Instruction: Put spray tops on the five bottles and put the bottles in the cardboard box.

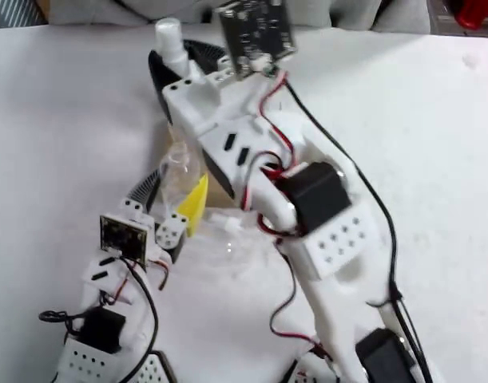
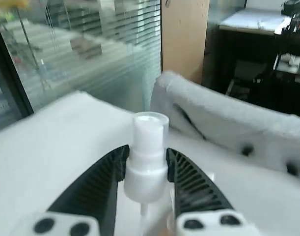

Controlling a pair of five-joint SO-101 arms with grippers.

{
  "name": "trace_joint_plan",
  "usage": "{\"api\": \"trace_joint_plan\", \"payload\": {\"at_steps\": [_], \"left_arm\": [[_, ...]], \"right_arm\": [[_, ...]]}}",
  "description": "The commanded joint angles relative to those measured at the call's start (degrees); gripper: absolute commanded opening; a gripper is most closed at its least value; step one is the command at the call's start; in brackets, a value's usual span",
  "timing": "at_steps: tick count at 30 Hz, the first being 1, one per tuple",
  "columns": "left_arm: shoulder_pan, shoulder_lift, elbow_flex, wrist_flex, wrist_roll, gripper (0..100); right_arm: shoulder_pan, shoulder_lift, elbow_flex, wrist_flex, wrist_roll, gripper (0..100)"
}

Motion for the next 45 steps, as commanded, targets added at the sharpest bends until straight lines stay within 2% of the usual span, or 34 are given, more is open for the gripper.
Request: {"api": "trace_joint_plan", "payload": {"at_steps": [1,12,18,23,29,32,36,38,43,45], "left_arm": [[-0.3,-0.6,-0.7,-2.0,-0.8,2],[-0.3,-0.6,-1.0,-2.1,-0.4,2],[-0.3,-0.6,-1.1,-2.1,-0.4,2],[-0.3,-0.6,-1.1,-2.1,-0.4,2],[-0.3,-0.6,-1.1,-2.1,-0.4,2],[-0.3,-0.6,-1.1,-2.1,-0.4,2],[-0.3,-0.6,-1.1,-2.1,-0.4,2],[-0.3,-0.6,-1.1,-2.1,-0.4,2],[-0.3,-0.5,-3.2,-1.7,0.0,2],[-0.5,-0.4,-4.1,-1.2,3.0,2]], "right_arm": [[-0.7,3.6,-5.2,3.9,1.9,1.5],[-1.6,15.2,-25.5,24.0,1.9,1.9],[-3.3,19.3,-34.2,33.1,1.8,15.2],[-3.6,19.9,-37.5,37.0,2.2,15.6],[-1.6,18.9,-43.3,38.8,1.8,22.5],[0.7,18.9,-45.2,37.8,0.5,17.5],[3.1,19.2,-45.8,35.9,-0.2,0.2],[3.9,19.0,-45.5,36.4,0.0,4.3],[4.9,16.9,-47.7,41.7,0.3,1.9],[5.1,15.0,-48.0,44.2,0.3,1.4]]}}
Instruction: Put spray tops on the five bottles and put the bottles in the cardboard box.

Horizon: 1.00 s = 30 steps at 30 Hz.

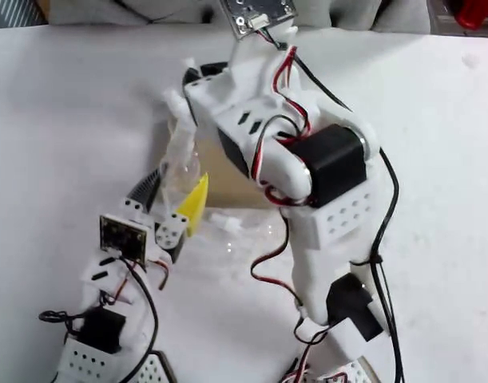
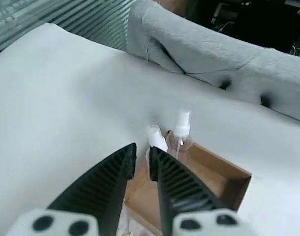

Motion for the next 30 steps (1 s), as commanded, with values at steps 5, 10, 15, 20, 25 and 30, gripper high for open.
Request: {"api": "trace_joint_plan", "payload": {"at_steps": [5,10,15,20,25,30], "left_arm": [[-3.0,-0.3,-8.4,3.8,9.6,2],[-3.6,-0.2,-9.8,5.2,9.8,2],[-3.6,-0.2,-10.5,5.2,9.8,2],[-3.6,-0.2,-14.8,10.5,9.8,2],[-3.6,1.6,-15.6,10.5,9.9,2],[-8.1,16.0,-22.3,7.0,15.9,2]], "right_arm": [[5.8,-12.6,7.7,2.9,0.1,1.5],[6.1,-24.7,32.3,2.3,0.2,1.5],[3.6,-36.2,52.4,-3.2,0.2,1.5],[1.0,-45.4,71.6,-13.5,0.2,1.5],[-2.2,-51.7,86.9,-25.5,-0.3,1.5],[-6.3,-55.7,99.1,-35.8,-0.4,1.5]]}}
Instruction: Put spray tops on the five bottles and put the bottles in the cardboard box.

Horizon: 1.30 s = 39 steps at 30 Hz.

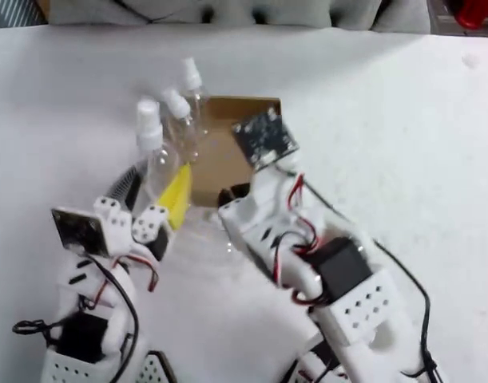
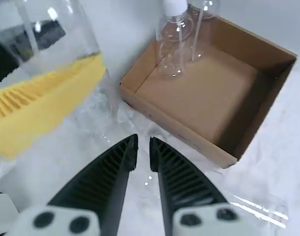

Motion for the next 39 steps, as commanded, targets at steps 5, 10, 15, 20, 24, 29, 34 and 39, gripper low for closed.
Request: {"api": "trace_joint_plan", "payload": {"at_steps": [5,10,15,20,24,29,34,39], "left_arm": [[-8.5,23.2,-11.4,-9.7,7.6,2],[-8.1,26.9,-11.9,-10.8,8.0,2],[-5.8,25.2,-11.6,-8.9,8.0,2],[-1.7,19.3,-11.8,-0.5,7.6,2],[-1.1,12.8,-11.4,3.5,7.6,2],[-1.0,7.0,-10.9,8.4,7.6,2],[-0.7,2.9,-11.3,12.6,7.6,2],[-0.7,0.3,-11.3,15.2,7.6,2]], "right_arm": [[-8.0,-6.7,16.4,-18.9,-0.4,1.5],[-14.9,-10.1,29.5,-36.9,-0.4,1.5],[-17.5,-10.8,35.3,-47.2,-0.4,1.5],[-18.0,-10.8,38.2,-52.7,-0.4,1.5],[-18.0,-10.9,38.3,-52.5,-0.3,1.5],[-16.2,-10.9,38.3,-51.6,-0.2,1.5],[-14.8,-10.8,38.3,-51.5,0.0,1.5],[-14.7,-10.8,38.3,-51.4,-0.1,1.5]]}}
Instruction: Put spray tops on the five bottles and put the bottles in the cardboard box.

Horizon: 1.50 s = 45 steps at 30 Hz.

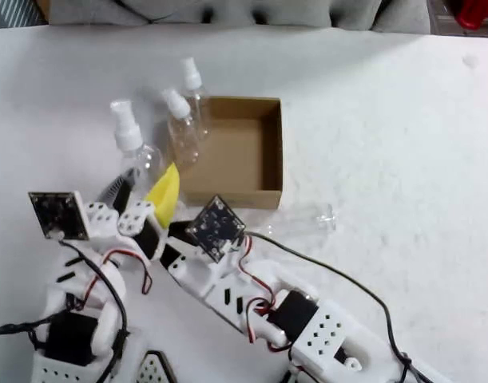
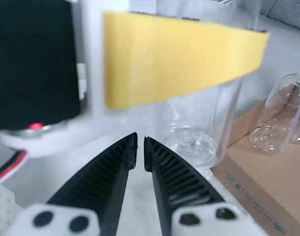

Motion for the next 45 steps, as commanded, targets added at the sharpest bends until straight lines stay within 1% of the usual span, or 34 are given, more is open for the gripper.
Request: {"api": "trace_joint_plan", "payload": {"at_steps": [1,9,21,26,29,32,34,37,41,45], "left_arm": [[1.2,-2.4,-3.3,1.6,0.3,2],[1.2,-3.5,-3.3,2.6,0.3,2],[1.2,-3.5,-3.1,2.6,0.3,2],[1.2,-3.5,-3.0,2.5,0.3,2],[1.2,-3.2,-2.8,1.8,0.2,2],[1.2,-3.1,0.8,-3.3,0.2,2],[1.2,-3.1,4.3,-8.8,0.2,2],[0.8,-3.1,8.0,-16.2,0.2,2],[1.2,-3.1,11.3,-22.0,0.1,2],[1.2,-3.1,13.5,-25.1,-3.8,2]], "right_arm": [[1.9,-1.1,-0.5,-0.3,-0.1,1.5],[5.5,-1.0,-0.5,-0.7,-0.3,1.5],[6.0,-1.0,-0.6,-0.7,-0.3,1.5],[8.1,-1.0,-0.8,-0.7,-0.3,1.5],[7.7,-1.1,-0.8,0.2,0.0,1.5],[8.2,-1.6,-3.2,4.3,0.1,1.5],[10.2,-1.6,-6.1,8.8,0.1,1.5],[13.5,-1.6,-8.7,13.0,0.1,1.5],[18.1,-1.6,-9.9,19.1,0.1,1.5],[25.2,-1.7,-9.9,26.0,0.1,1.5]]}}
